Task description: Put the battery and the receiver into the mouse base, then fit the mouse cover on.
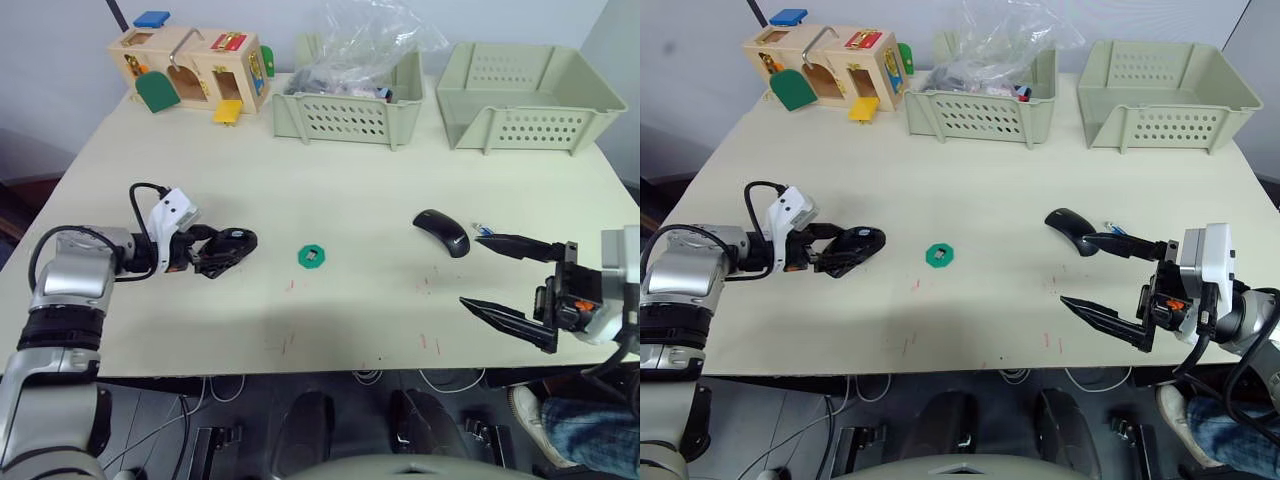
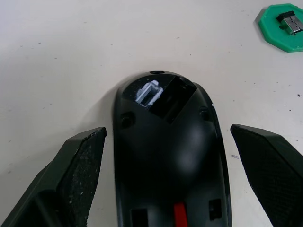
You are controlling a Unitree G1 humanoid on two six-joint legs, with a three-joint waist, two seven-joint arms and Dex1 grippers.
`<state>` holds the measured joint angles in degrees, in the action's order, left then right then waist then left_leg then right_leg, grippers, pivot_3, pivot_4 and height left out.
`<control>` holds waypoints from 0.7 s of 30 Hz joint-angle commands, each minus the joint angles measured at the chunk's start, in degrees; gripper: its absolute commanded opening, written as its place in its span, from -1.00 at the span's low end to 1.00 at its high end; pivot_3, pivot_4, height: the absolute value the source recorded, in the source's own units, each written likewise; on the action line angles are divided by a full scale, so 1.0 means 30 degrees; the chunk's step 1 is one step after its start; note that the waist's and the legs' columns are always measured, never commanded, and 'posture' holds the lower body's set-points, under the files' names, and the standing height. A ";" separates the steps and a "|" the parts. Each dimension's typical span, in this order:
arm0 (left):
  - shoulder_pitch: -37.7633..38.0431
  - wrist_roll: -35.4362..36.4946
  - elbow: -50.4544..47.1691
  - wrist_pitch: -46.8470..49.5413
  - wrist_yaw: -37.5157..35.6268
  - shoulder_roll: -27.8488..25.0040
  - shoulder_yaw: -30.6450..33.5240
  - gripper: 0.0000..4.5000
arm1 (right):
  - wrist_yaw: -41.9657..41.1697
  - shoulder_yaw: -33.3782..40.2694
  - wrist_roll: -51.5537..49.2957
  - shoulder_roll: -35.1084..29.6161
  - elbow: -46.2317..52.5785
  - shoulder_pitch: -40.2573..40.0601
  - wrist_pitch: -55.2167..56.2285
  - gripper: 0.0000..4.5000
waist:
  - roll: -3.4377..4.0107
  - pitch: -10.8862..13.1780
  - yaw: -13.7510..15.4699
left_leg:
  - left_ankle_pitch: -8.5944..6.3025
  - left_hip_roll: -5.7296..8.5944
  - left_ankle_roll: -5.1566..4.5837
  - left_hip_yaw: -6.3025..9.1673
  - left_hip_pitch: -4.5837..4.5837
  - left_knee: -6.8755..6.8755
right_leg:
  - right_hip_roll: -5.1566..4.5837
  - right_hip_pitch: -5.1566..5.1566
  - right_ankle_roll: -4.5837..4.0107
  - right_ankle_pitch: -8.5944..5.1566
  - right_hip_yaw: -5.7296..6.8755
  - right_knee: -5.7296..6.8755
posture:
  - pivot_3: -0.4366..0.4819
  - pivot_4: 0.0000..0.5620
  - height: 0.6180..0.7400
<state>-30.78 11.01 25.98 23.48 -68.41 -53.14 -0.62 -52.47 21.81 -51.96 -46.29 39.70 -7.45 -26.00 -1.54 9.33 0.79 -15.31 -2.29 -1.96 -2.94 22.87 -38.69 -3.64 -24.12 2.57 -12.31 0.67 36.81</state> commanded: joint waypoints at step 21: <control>-0.0217 -0.0344 0.0365 -0.1148 0.0574 0.0181 0.0432 0.99 | -0.0351 0.0602 -0.0036 0.0173 0.0219 -0.0051 0.0556 1.00 | -0.0008 -0.0005 0.0000 | 0.0000 0.0000 0.0000 0.0006 0.0001 -0.0007 | 0.0000 0.0002 0.0001 0.0002 0.0002 0.0004 | -0.05 -0.47 1.00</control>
<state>-30.79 10.15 27.45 20.93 -66.86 -51.94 -0.56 -53.36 22.47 -51.89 -45.79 39.67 -8.07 -25.51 -1.56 9.31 0.79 -15.31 -2.29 -1.96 -2.93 22.87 -38.71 -3.64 -24.11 2.58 -12.30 0.68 36.82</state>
